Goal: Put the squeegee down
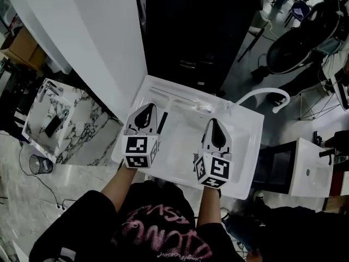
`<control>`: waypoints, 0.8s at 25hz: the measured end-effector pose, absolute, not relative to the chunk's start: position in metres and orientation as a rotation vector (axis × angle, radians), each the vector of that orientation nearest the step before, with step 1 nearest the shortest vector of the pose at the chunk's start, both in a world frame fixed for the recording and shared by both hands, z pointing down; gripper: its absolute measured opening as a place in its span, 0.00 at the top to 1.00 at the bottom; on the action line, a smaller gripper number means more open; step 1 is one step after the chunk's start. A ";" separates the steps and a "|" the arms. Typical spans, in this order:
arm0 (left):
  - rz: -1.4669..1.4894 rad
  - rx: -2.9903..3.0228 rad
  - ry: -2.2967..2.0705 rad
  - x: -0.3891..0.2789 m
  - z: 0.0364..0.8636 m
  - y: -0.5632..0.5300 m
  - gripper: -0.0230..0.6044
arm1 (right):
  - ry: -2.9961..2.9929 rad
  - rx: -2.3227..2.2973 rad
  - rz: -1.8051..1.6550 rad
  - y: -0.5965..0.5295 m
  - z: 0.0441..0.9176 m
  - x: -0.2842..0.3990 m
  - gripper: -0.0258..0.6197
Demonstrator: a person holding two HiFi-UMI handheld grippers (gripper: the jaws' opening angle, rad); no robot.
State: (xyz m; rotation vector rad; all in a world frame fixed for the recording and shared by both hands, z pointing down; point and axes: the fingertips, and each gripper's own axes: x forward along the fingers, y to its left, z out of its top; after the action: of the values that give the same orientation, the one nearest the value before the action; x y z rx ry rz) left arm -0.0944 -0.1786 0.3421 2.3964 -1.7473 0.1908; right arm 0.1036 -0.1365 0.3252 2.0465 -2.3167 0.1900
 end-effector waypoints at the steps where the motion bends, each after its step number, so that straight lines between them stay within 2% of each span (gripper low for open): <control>1: 0.183 2.397 -1.749 -0.095 0.340 -0.178 0.95 | -2.318 2.047 0.183 -0.136 0.323 0.103 0.93; 20: 0.050 2.455 -1.758 -0.096 0.293 -0.184 0.95 | -2.311 2.120 0.048 -0.131 0.279 0.116 0.93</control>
State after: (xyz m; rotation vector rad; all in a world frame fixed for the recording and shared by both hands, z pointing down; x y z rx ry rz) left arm -0.0957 -0.1838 0.2931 2.4550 -1.7583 0.0498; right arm 0.1157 -0.1311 0.2793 2.1203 -2.3106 0.0483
